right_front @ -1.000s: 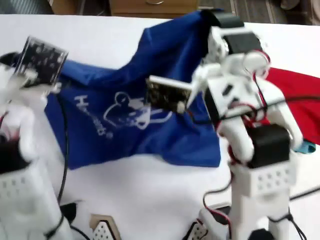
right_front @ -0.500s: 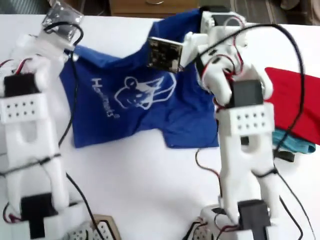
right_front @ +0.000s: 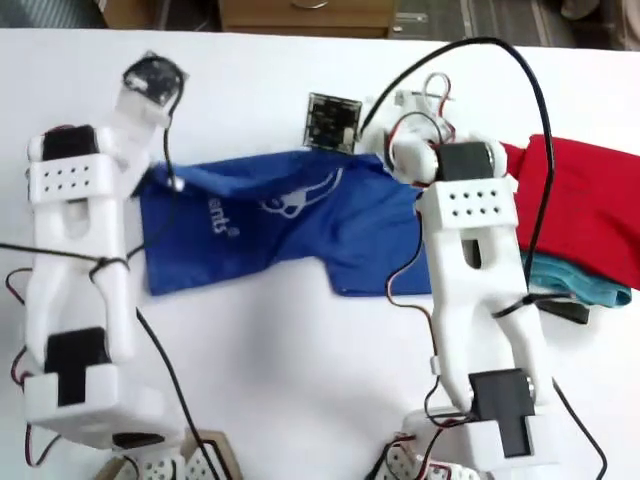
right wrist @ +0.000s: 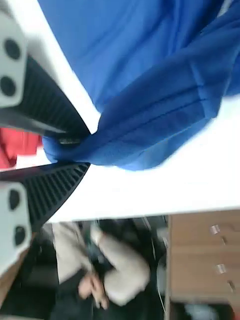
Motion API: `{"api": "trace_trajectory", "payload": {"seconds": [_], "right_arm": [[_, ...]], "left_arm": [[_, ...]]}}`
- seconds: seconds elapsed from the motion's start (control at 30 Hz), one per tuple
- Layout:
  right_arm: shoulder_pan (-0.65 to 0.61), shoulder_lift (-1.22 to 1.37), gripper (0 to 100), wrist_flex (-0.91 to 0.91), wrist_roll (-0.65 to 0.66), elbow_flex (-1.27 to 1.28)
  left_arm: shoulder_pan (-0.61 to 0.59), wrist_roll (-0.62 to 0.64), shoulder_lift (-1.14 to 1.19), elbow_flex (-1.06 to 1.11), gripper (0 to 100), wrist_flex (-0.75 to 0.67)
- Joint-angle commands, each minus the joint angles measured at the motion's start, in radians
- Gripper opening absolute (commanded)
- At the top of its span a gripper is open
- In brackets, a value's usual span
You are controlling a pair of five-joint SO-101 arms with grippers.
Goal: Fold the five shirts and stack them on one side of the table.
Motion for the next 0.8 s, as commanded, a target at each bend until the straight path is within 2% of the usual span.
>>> {"api": "trace_trajectory", "payload": {"seconds": [0.0,0.17,0.53,0.77], "right_arm": [[0.015,-0.008,2.0,0.033,-0.031,0.025],[0.015,-0.010,2.0,0.101,-0.028,0.101],[0.018,-0.012,2.0,0.105,-0.028,0.261],[0.071,-0.004,2.0,0.104,-0.023,0.321]], "left_arm": [[0.003,-0.040,0.021,-0.045,2,0.074],[0.003,-0.068,0.075,-0.045,2,0.132],[0.002,-0.066,0.206,-0.042,2,0.166],[0.003,-0.072,0.222,-0.018,2,0.183]]}}
